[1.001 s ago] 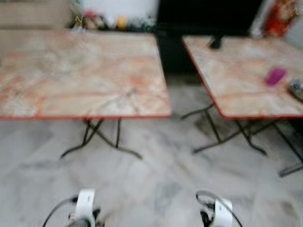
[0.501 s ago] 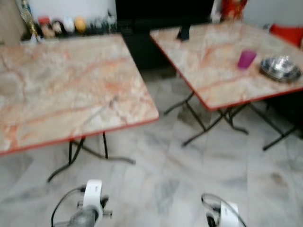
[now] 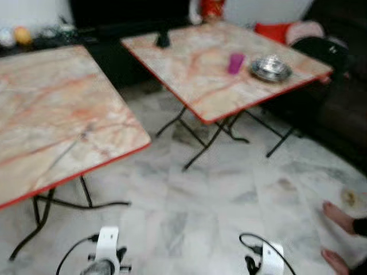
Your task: Setting the table
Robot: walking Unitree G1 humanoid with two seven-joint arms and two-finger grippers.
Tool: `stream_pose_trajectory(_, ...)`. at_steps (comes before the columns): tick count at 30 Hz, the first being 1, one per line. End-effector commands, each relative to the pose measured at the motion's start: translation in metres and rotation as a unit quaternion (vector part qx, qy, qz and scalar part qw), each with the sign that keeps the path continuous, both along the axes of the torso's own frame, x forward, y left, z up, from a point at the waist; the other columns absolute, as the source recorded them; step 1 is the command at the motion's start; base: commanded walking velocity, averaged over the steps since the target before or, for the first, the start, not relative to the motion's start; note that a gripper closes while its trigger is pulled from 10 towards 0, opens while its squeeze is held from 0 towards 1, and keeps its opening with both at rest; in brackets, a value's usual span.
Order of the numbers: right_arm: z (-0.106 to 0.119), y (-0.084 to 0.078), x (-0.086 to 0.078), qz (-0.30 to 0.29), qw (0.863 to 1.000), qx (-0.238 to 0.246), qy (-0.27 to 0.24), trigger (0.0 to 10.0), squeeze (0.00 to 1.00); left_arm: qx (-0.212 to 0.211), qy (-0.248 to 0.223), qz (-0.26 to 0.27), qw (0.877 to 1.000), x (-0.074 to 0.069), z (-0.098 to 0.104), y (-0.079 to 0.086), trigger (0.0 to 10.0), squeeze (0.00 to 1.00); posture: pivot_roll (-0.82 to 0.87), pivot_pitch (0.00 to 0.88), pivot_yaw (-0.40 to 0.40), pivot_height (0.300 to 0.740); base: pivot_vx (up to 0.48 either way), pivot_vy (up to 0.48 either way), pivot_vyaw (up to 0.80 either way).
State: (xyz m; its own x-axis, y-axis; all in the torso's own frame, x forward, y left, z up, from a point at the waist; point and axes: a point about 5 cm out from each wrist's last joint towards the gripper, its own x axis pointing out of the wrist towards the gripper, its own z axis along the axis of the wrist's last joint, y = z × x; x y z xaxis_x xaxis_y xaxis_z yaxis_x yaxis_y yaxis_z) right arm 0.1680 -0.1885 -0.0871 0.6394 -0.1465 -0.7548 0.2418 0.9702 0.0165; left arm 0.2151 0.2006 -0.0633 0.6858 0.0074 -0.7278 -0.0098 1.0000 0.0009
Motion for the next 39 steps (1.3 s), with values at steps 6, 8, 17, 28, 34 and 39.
stream_pose_trajectory(6,0.002,0.001,0.004,0.003,1.000,-0.001,-0.010,10.0,0.00,0.000,0.008,0.002,1.000,-0.004,-0.002,0.002,10.0,0.00,0.04,0.000,-0.033,0.740,0.000,0.000,-0.66)
stream_pose_trajectory(8,0.002,0.002,0.005,0.004,1.000,-0.001,-0.012,10.0,0.00,-0.001,0.008,0.003,1.000,-0.003,-0.002,0.002,10.0,0.00,0.04,0.000,-0.033,0.740,0.000,0.000,-0.67)
stream_pose_trajectory(17,0.003,0.004,0.006,0.008,1.000,-0.001,-0.015,10.0,0.00,-0.003,0.005,0.003,1.000,0.002,0.001,0.003,10.0,0.00,0.04,0.000,-0.034,0.740,0.000,0.000,-0.66)
stream_pose_trajectory(28,0.004,0.001,0.006,0.005,1.000,-0.007,-0.020,10.0,0.00,-0.003,-0.001,0.007,1.000,0.013,0.008,0.006,10.0,0.00,0.04,0.000,-0.039,0.740,0.000,0.000,-0.12)
stream_pose_trajectory(34,0.003,-0.001,0.004,0.006,1.000,-0.005,-0.014,10.0,0.00,0.000,0.005,0.015,1.000,0.011,0.008,0.014,10.0,0.00,0.04,0.000,-0.041,0.740,0.000,0.000,0.00)
stream_pose_trajectory(39,0.002,0.000,0.002,0.008,1.000,-0.003,-0.011,10.0,0.00,0.005,0.007,0.011,1.000,0.010,0.008,0.015,10.0,0.00,0.04,0.000,-0.038,0.740,0.000,0.000,0.00)
